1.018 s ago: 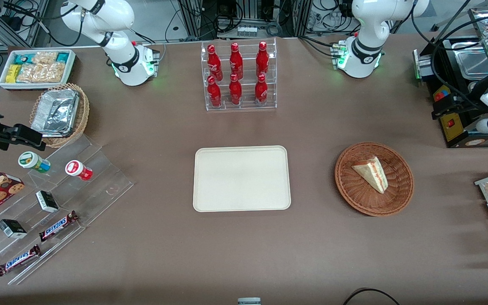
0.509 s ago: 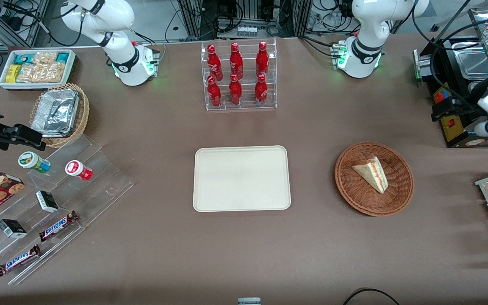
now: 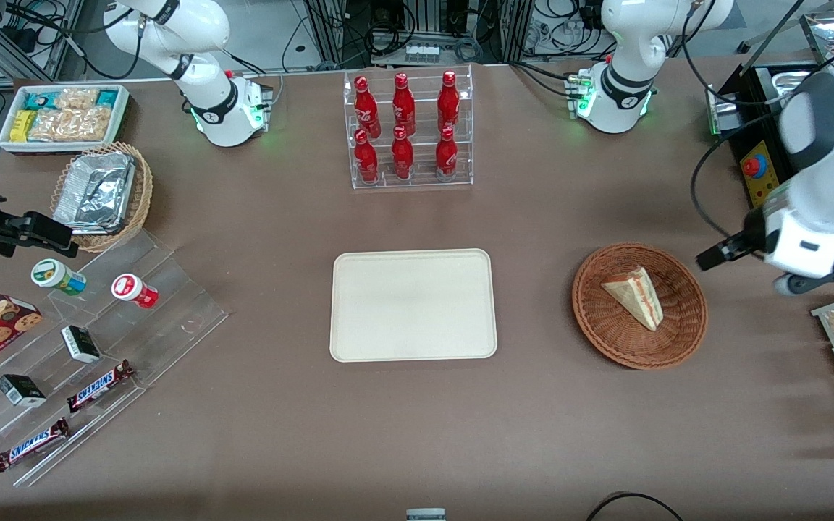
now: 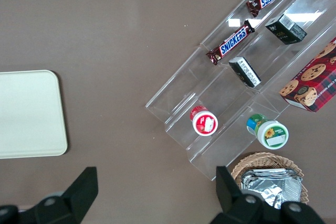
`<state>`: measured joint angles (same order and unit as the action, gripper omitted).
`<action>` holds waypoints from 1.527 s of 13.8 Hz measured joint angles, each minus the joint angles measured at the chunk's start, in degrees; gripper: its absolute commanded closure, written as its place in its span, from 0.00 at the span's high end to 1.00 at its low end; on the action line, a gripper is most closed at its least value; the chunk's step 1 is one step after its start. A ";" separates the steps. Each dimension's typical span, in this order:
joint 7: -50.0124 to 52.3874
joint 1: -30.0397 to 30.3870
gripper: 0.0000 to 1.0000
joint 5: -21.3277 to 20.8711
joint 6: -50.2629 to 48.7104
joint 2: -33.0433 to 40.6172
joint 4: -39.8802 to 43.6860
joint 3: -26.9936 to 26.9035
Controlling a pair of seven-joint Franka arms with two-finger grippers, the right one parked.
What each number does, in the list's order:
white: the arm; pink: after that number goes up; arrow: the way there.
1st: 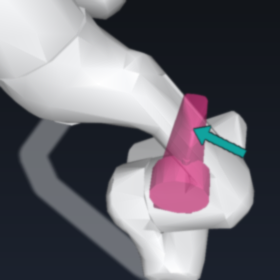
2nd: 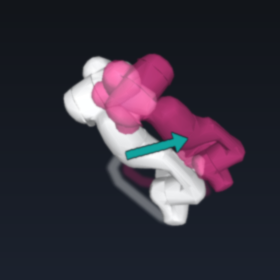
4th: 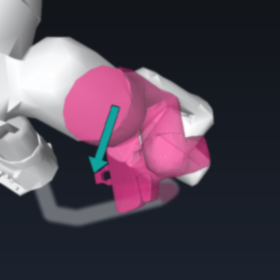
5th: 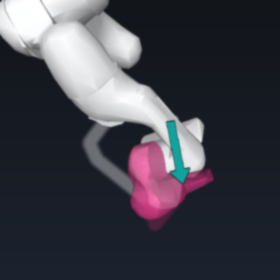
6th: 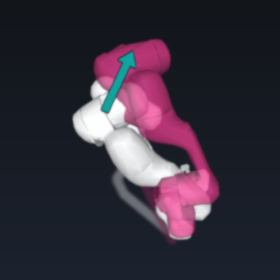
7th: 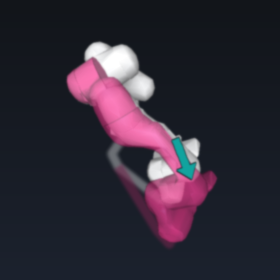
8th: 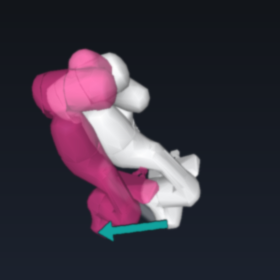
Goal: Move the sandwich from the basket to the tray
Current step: 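Lower the open left gripper over the wrapped sandwich in the basket, then close the left gripper on the sandwich and lift it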
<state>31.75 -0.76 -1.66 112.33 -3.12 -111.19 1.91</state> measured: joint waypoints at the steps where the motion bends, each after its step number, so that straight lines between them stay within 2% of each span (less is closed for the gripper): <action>1: 3.49 -0.58 1.00 0.00 4.86 -0.28 -3.06 0.31; 4: 8.22 -1.49 1.00 0.00 15.04 -1.14 -10.50 0.69; 7: 10.42 -1.80 1.00 0.00 20.94 -2.40 -14.64 0.68; 12: 13.25 -4.32 1.00 0.00 23.93 -5.84 -15.83 0.72; 21: 13.40 -4.39 1.00 -0.01 27.07 -10.52 -16.22 0.48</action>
<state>45.14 -5.14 -1.67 139.40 -13.65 -127.41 2.39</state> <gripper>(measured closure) 0.000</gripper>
